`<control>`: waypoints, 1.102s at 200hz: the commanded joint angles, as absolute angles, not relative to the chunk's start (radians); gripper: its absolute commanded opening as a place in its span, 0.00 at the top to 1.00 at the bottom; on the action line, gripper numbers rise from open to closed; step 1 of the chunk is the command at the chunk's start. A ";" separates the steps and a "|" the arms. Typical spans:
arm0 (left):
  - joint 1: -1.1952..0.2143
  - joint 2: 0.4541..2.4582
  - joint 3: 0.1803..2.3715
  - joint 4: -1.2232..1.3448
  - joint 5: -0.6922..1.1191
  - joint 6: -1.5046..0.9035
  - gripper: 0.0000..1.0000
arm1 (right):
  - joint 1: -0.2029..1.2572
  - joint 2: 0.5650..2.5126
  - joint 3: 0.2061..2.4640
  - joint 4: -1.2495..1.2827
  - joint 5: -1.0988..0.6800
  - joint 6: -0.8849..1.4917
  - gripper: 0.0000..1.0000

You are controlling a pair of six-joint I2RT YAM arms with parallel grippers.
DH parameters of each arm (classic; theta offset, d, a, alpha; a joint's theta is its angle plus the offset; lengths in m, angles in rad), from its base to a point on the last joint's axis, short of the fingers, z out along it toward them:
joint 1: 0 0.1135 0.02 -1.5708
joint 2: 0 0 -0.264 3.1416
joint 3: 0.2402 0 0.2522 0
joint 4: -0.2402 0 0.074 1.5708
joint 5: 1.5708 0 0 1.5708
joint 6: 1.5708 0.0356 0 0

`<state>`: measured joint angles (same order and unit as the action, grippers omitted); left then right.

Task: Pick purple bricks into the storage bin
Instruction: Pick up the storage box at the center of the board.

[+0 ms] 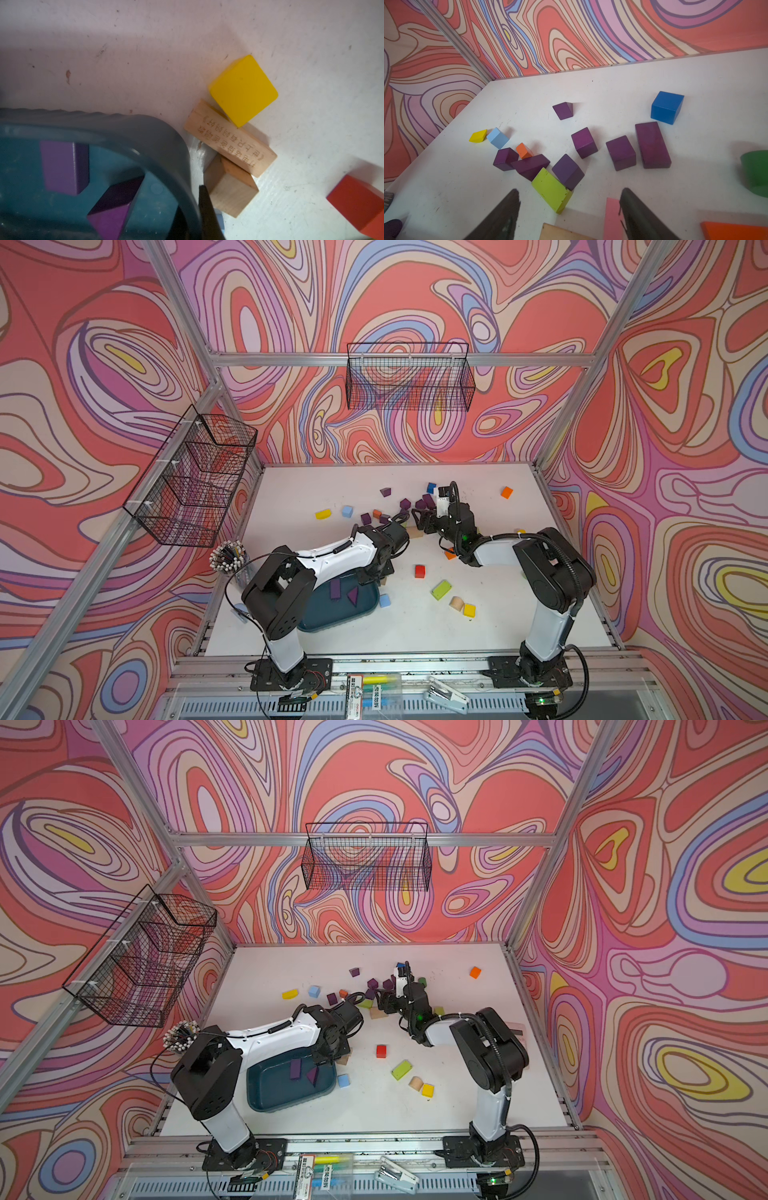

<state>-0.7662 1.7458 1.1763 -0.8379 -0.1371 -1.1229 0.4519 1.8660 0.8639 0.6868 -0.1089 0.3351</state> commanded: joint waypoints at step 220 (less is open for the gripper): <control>-0.586 1.864 1.798 -1.258 -0.308 -0.699 1.00 | 0.443 1.847 0.861 0.704 -0.123 0.348 0.20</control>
<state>-0.5880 1.8168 1.7313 -1.1805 -0.2672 -0.7673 0.4484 1.8660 0.8639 0.6880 -0.1162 0.3401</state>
